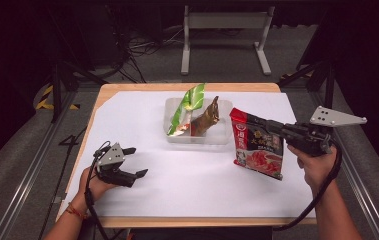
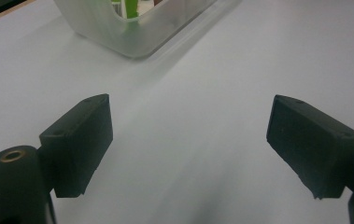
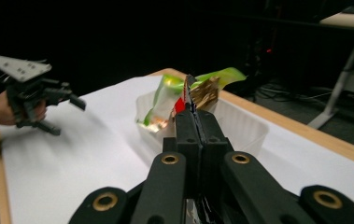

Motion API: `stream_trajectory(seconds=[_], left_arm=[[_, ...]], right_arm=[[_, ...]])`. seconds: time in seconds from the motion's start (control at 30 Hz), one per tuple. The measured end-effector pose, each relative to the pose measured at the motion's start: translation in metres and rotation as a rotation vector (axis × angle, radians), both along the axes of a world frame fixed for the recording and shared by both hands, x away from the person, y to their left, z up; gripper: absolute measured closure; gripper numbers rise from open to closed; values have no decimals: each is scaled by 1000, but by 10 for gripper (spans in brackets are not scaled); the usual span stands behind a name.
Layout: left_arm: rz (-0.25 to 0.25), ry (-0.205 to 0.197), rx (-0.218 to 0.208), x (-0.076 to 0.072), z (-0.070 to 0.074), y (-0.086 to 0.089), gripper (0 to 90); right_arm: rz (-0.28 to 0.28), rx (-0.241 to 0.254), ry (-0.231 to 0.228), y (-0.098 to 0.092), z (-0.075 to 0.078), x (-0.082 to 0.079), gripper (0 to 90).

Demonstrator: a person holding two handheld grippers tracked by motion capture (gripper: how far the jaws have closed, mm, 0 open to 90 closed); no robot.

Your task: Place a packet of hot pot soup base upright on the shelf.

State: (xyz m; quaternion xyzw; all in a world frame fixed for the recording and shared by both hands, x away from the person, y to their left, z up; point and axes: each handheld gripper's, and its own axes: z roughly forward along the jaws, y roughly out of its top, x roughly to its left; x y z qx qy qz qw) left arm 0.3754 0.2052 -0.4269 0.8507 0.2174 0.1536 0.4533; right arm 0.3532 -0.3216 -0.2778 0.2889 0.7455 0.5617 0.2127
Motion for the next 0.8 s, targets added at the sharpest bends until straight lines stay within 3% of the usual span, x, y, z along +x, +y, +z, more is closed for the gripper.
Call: stream_trajectory(seconds=[0.13,0.33,0.57,0.8], left_arm=[[-3,5,1,0,0,-1,151],[7,-5,7,-1,0,-1,152],[9,-7,6,0,0,0,152],[4,-7,9,-1,0,-1,152]], right_arm=[[-15,34,-24,0,12,0,896],[-37,71,-54,16,32,7,896],[-100,141,-35,29,37,27,896],[-196,191,-9,40,40,49,895]])
